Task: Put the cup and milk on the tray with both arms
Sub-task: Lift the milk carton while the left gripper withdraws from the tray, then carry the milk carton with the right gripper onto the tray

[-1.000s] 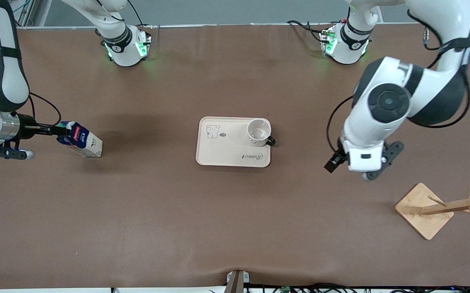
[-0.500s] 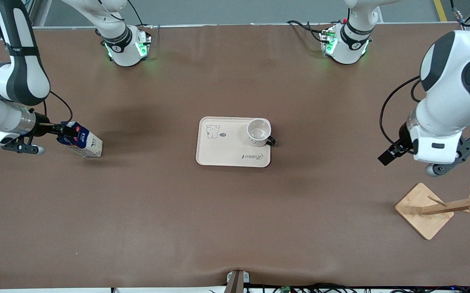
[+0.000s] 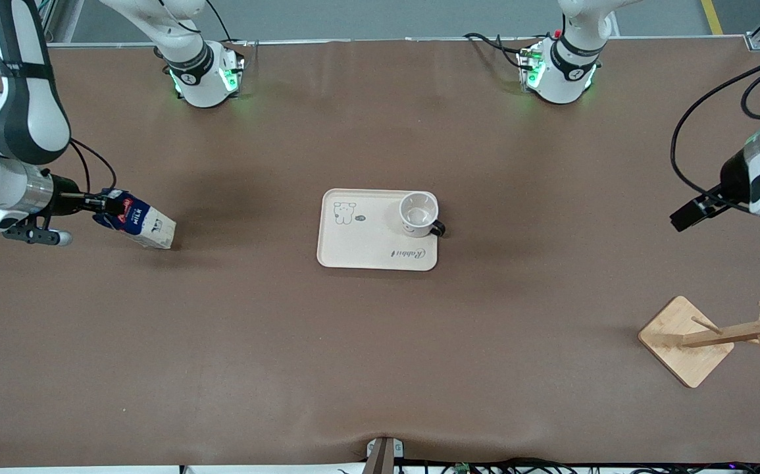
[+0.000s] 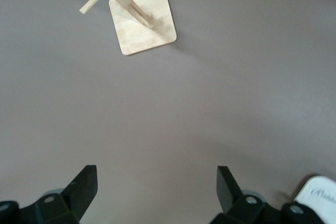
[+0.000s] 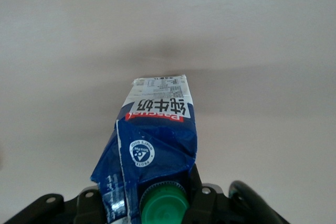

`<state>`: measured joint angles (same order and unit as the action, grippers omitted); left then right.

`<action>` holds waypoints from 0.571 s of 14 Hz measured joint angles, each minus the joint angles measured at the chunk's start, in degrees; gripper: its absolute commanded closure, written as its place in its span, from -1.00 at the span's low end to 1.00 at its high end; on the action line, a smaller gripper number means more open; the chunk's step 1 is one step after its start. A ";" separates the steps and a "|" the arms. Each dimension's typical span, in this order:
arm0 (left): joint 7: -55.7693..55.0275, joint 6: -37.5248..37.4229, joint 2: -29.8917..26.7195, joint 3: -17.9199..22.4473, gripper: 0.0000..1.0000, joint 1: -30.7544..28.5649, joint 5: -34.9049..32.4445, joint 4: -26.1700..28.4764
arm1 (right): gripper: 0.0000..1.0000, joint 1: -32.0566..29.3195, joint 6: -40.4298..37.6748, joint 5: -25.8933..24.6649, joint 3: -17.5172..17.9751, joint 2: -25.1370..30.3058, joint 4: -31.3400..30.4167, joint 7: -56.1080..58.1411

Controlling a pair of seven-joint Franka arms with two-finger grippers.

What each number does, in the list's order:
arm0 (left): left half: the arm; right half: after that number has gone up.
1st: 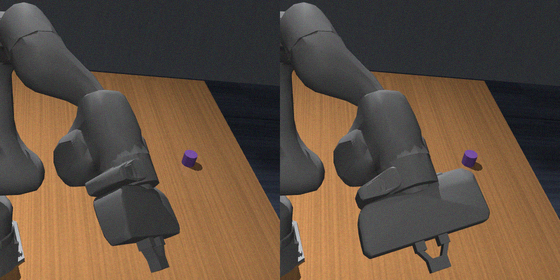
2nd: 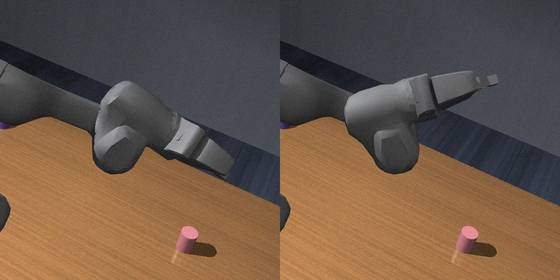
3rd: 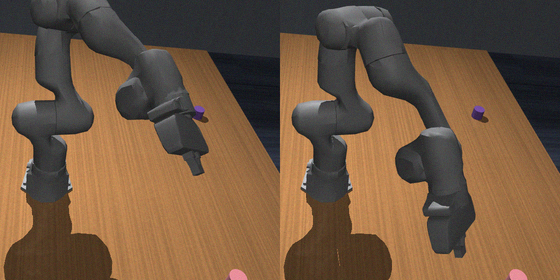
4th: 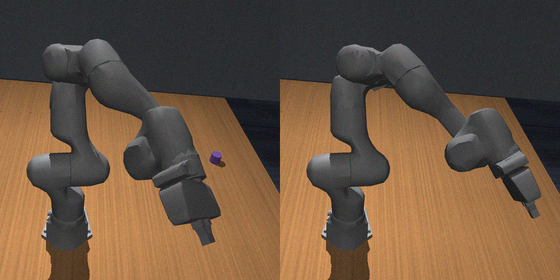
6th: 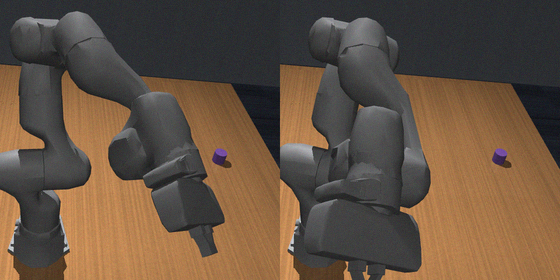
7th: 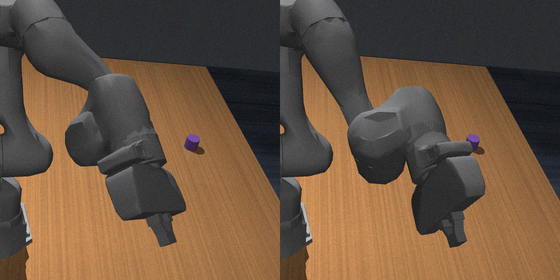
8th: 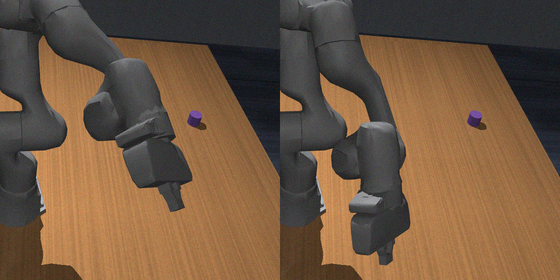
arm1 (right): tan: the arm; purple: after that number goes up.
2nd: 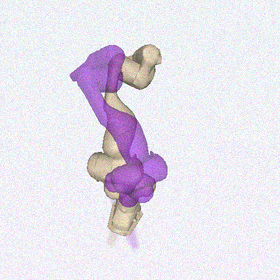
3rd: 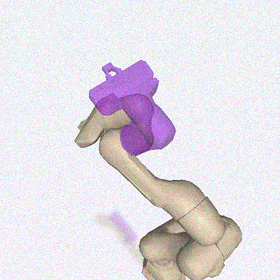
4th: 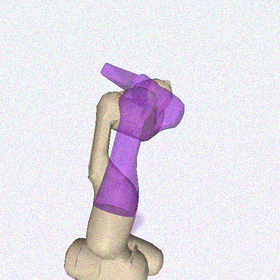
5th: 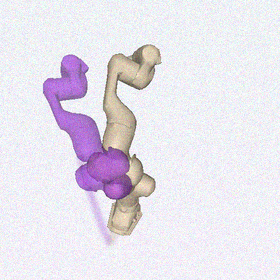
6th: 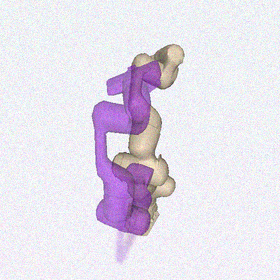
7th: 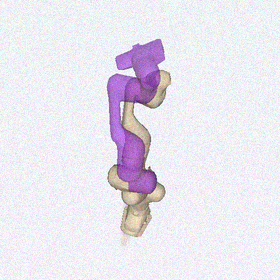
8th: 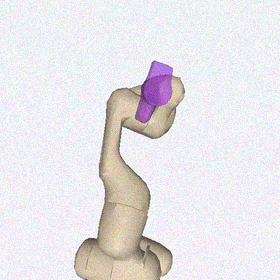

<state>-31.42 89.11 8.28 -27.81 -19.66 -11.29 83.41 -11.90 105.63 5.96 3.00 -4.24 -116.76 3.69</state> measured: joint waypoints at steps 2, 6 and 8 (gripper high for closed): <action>4.19 -0.94 -2.14 4.25 -1.00 2.74 2.60 0.04 | 1.00 3.98 -6.95 0.32 0.62 0.29 5.52 -0.06; 15.98 -1.83 -8.07 22.68 -1.00 15.66 7.58 4.53 | 1.00 15.81 -10.10 1.63 1.24 0.43 12.42 -10.25; 19.31 -1.83 -11.15 25.65 -1.00 17.25 8.84 7.45 | 1.00 22.96 -12.60 1.79 1.44 0.25 15.61 -18.15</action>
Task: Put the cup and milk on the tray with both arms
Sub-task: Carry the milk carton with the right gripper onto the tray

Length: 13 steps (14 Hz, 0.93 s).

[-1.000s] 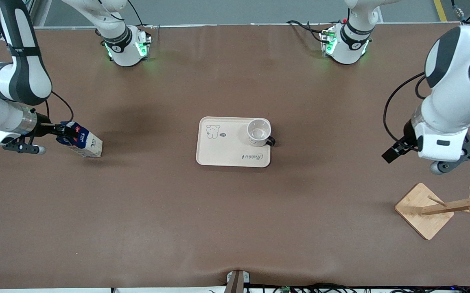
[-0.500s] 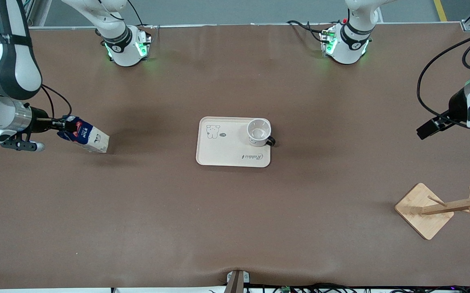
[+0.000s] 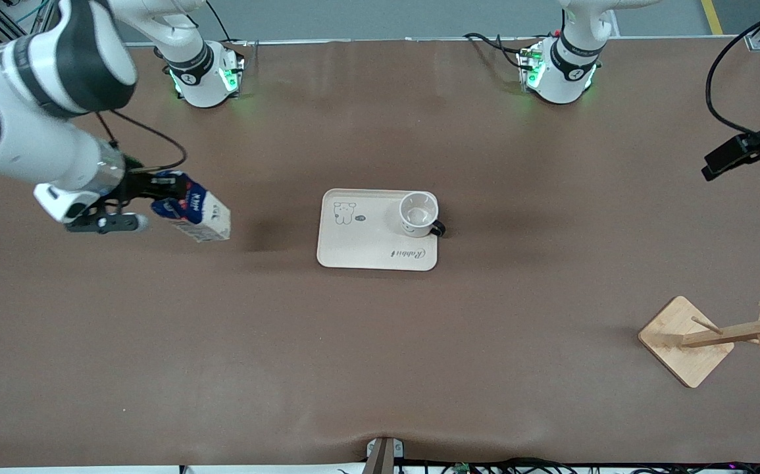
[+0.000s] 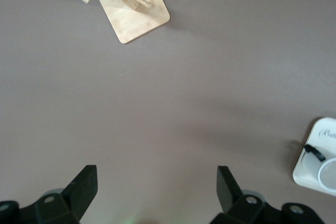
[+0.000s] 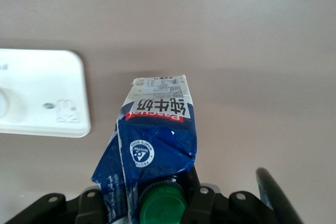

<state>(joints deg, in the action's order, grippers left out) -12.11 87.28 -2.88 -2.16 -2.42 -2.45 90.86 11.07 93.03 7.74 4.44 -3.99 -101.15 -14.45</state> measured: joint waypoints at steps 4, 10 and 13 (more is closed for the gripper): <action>0.70 0.04 -3.43 0.07 -1.00 1.28 1.34 2.34 | 1.00 15.73 -1.47 -0.11 0.18 -4.05 5.37 -14.95; 0.75 0.37 -3.26 0.04 -1.00 1.51 1.77 2.35 | 1.00 21.18 6.61 -0.20 -0.12 -14.78 9.19 -20.29; 0.77 0.39 -3.02 0.04 -1.00 1.51 1.80 2.35 | 1.00 22.58 12.72 -0.06 -0.15 -17.68 8.04 -20.74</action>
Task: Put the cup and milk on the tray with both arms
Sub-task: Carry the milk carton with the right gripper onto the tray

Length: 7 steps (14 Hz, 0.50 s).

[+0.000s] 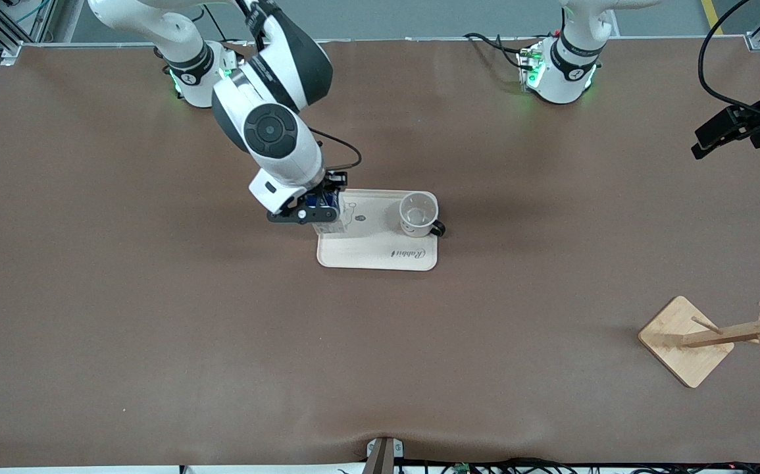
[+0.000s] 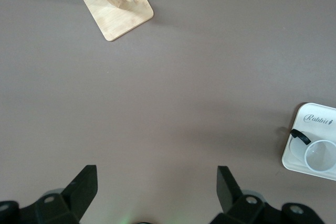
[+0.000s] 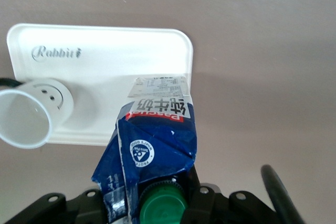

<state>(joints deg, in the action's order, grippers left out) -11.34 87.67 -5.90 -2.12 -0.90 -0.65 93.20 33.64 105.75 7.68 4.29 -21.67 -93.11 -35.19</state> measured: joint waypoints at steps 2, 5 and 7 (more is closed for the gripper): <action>0.02 0.00 0.16 -0.01 -1.00 0.00 0.01 0.00 | 0.97 1.84 2.34 0.34 0.00 -1.63 -0.68 -2.30; 0.03 0.00 0.25 -0.01 -1.00 0.00 0.01 0.00 | 0.72 4.42 2.71 0.38 0.01 -2.79 -0.96 -4.26; 0.04 0.00 0.25 -0.03 -1.00 0.02 0.01 0.00 | -0.35 4.83 3.72 0.33 -0.04 -3.14 -1.34 -4.36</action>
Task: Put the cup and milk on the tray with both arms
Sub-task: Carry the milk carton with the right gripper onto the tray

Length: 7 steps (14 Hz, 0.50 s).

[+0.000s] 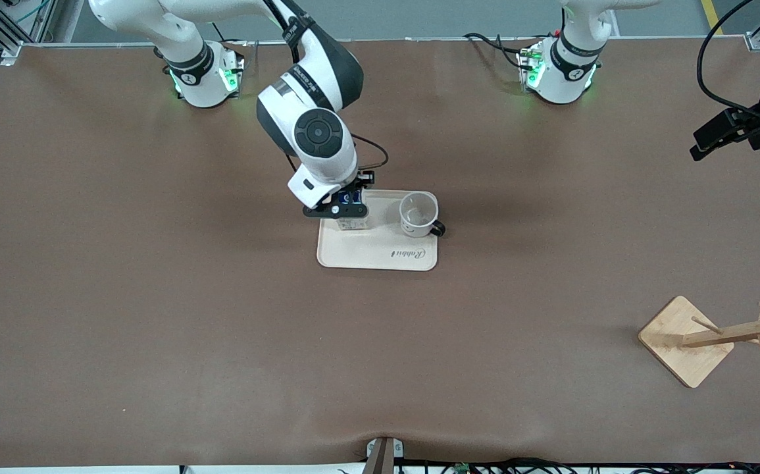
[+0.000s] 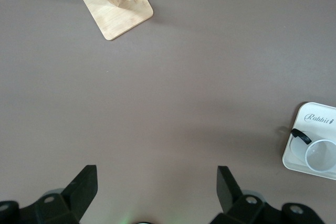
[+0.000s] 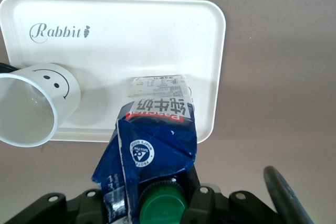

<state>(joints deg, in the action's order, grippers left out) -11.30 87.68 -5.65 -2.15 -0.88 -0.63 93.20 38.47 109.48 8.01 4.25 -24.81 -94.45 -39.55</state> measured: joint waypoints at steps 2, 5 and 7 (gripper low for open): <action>0.00 0.00 0.00 -0.04 -1.00 0.01 0.00 0.00 | -0.99 0.21 3.09 -0.22 -0.03 -0.38 -1.07 0.00; 0.01 0.00 0.00 -0.06 -1.00 0.03 0.00 0.00 | -1.00 0.49 4.75 -0.27 -0.03 -0.73 -2.30 0.00; 0.01 0.00 0.00 -0.07 -1.00 0.06 0.01 0.00 | -1.00 0.48 3.25 -0.26 -0.24 -0.66 -1.84 -0.01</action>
<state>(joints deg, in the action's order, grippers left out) -11.30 87.68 -5.65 -2.22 -0.82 -0.63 93.20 38.95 112.73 7.76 4.01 -25.46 -96.29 -39.56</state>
